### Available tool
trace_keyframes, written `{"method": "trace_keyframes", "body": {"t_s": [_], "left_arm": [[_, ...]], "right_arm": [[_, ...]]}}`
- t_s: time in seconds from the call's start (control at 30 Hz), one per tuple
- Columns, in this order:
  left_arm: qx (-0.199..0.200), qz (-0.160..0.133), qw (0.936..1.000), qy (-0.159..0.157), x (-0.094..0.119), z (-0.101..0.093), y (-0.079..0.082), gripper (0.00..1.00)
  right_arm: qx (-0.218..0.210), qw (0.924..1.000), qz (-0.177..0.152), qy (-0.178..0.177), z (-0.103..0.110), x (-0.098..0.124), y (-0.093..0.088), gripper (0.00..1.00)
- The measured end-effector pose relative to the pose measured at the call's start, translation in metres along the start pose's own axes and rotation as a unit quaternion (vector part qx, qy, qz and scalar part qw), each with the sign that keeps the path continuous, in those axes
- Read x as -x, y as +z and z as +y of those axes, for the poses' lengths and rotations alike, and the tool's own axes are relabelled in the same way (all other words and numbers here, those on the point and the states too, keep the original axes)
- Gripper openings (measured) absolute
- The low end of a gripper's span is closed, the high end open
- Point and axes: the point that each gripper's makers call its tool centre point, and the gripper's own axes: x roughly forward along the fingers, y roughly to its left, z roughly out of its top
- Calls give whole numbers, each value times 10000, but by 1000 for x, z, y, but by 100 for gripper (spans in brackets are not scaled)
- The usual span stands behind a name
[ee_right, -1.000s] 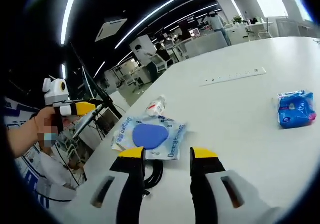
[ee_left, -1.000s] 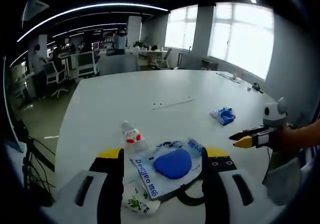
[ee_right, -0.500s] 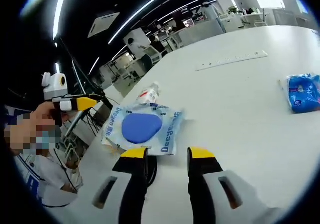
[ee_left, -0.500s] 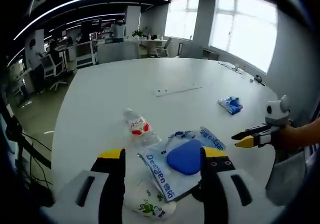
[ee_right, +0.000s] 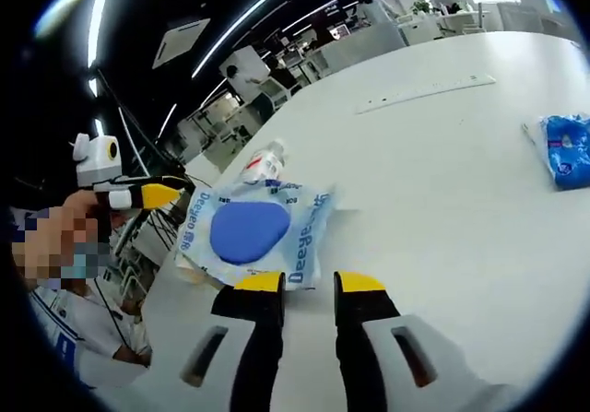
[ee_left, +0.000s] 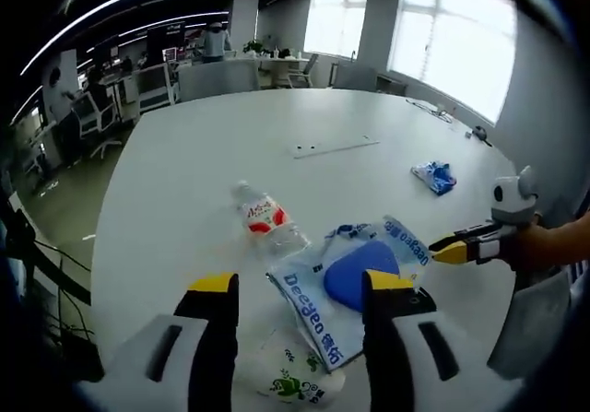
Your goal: Arrange the tabletop items into an orderly group along one side of the table until the central work area is clear of visible clutter.
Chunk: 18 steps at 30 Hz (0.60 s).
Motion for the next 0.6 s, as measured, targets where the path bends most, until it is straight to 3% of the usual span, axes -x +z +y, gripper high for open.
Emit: {"method": "trace_keyframes", "body": {"t_s": [0.6], "left_arm": [[202, 314, 9992, -107, -13, 2, -19, 21]], "right_arm": [[-71, 9999, 137, 75, 1, -7, -8, 6]]}}
